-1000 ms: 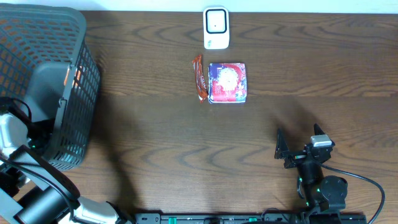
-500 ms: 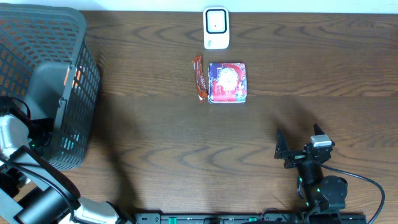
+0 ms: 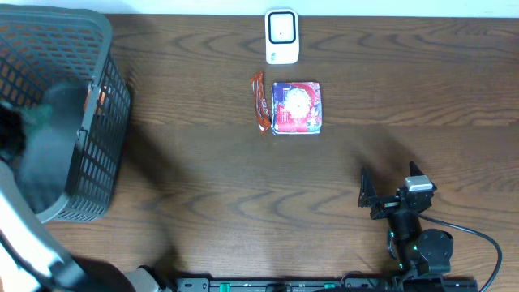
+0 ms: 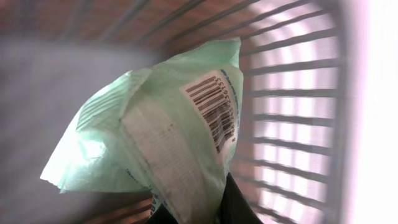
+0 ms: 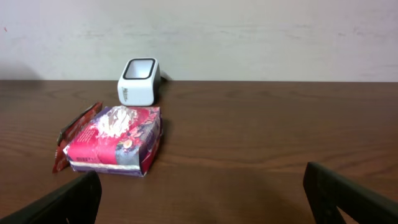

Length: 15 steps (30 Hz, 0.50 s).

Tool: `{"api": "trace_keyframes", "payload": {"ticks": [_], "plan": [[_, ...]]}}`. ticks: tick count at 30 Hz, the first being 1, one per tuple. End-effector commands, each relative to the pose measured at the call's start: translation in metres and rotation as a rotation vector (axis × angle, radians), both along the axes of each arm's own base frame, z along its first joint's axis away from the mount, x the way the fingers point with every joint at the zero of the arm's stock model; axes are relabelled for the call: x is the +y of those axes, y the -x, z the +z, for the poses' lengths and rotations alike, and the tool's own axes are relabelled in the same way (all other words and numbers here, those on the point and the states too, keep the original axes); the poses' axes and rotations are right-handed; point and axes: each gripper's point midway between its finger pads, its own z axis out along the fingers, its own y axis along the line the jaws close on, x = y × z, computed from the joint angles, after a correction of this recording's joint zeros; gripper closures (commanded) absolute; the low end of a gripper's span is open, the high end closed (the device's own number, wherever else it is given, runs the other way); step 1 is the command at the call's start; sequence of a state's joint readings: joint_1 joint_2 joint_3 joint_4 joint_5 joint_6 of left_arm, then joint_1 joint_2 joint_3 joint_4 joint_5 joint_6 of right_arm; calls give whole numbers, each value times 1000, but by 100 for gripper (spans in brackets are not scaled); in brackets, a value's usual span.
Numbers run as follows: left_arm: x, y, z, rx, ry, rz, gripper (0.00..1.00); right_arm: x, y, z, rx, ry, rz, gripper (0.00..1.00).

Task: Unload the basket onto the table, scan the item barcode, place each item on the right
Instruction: 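Carry the green wipes pack and drop it left of the red bar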

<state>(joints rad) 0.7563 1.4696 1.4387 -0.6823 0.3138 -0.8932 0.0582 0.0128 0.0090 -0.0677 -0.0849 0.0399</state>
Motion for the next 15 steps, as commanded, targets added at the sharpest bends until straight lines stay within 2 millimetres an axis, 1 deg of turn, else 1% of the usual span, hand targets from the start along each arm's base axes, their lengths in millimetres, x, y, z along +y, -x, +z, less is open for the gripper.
{"api": "trace_keyframes", "payload": {"ticks": [1, 2, 3, 5, 6, 8, 10, 12, 15], "plan": [[-16, -1, 100, -253, -193, -61, 93, -2, 0, -2, 2, 12, -8, 1], [-19, 0, 113, -288, -218, -70, 93, -2, 0, -2, 3, 12, -8, 1], [-27, 1, 134, -351, -261, -96, 93, -2, 0, -2, 3, 12, -8, 1], [-47, 0, 166, -445, -320, -156, 93, -2, 0, -2, 3, 12, -8, 1], [-62, -1, 181, -491, -343, -198, 93, -2, 0, -2, 3, 12, -8, 1], [-89, -7, 196, -545, -361, -275, 92, -2, 0, -2, 3, 12, -8, 1], [-129, -21, 202, -573, -384, -403, 93, -2, 0, -2, 3, 12, -8, 1], [-172, -35, 200, -579, -416, -554, 93, -2, 0, -2, 3, 12, -8, 1], [-253, -54, 187, -582, -464, -829, 93, -2, 0, -2, 3, 12, -8, 1]]}}
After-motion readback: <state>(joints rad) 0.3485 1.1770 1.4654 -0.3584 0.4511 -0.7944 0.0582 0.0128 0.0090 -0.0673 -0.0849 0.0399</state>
